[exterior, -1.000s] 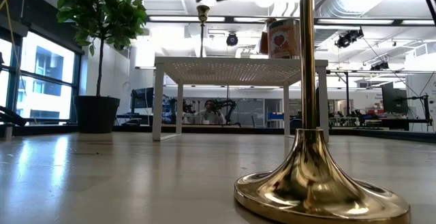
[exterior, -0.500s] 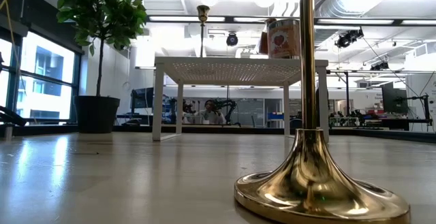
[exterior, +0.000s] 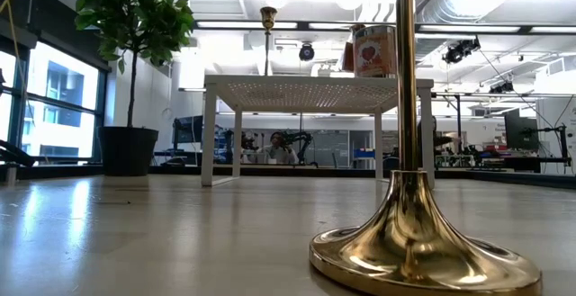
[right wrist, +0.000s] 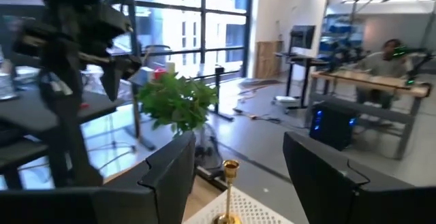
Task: Pick & Place candle stick holders
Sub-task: Align the right silver scented candle with the other silver scented candle on the shelf
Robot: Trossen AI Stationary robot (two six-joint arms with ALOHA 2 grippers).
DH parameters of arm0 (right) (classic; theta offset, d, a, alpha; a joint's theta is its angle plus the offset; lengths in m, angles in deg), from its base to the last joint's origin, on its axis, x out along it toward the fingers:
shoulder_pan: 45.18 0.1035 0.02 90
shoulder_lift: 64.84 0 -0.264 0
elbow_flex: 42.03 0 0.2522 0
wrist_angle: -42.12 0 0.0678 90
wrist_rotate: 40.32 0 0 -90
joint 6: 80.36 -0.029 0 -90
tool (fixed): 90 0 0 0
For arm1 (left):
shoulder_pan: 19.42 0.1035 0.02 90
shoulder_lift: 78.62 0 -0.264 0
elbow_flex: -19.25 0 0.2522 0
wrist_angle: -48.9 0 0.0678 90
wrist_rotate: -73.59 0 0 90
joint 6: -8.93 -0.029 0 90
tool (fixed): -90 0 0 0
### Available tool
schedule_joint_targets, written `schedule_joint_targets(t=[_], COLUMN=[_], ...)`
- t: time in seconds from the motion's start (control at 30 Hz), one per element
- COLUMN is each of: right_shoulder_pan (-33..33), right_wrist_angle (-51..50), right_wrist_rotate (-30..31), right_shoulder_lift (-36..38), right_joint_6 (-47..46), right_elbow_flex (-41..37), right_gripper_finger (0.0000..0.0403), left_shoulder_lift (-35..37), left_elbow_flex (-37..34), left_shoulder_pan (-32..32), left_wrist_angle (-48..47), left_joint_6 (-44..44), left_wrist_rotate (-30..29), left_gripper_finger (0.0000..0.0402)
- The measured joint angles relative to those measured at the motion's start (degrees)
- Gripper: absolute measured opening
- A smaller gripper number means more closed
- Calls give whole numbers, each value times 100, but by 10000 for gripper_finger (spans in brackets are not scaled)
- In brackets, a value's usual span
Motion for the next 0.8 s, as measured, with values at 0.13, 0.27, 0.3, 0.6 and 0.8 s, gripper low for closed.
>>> schedule_joint_targets(t=[0.13, 0.27, 0.3, 0.6, 0.8], right_shoulder_pan=[662, 1428, 1634, 3573, 4502], right_wrist_angle=[-393, -552, -550, -546, -547], right_wrist_rotate=[339, 350, 350, 350, 343], right_shoulder_lift=[350, 651, 712, 940, 929], right_joint_6=[4, -33, -53, -744, -1047], right_elbow_flex=[0, 0, 0, 0, 0], right_gripper_finger=[220, 220, 220, 220, 220], left_shoulder_lift=[-10, -39, -39, -46, -46], left_elbow_flex=[-395, -953, -1096, -2408, -3017], left_shoulder_pan=[-232, -590, -677, -1318, -1431], left_wrist_angle=[15, 274, 429, 2397, 3150], left_joint_6=[416, 743, 831, 1062, 1093], left_wrist_rotate=[-382, -913, -942, -991, -1006], left_gripper_finger=[241, 241, 241, 241, 241])
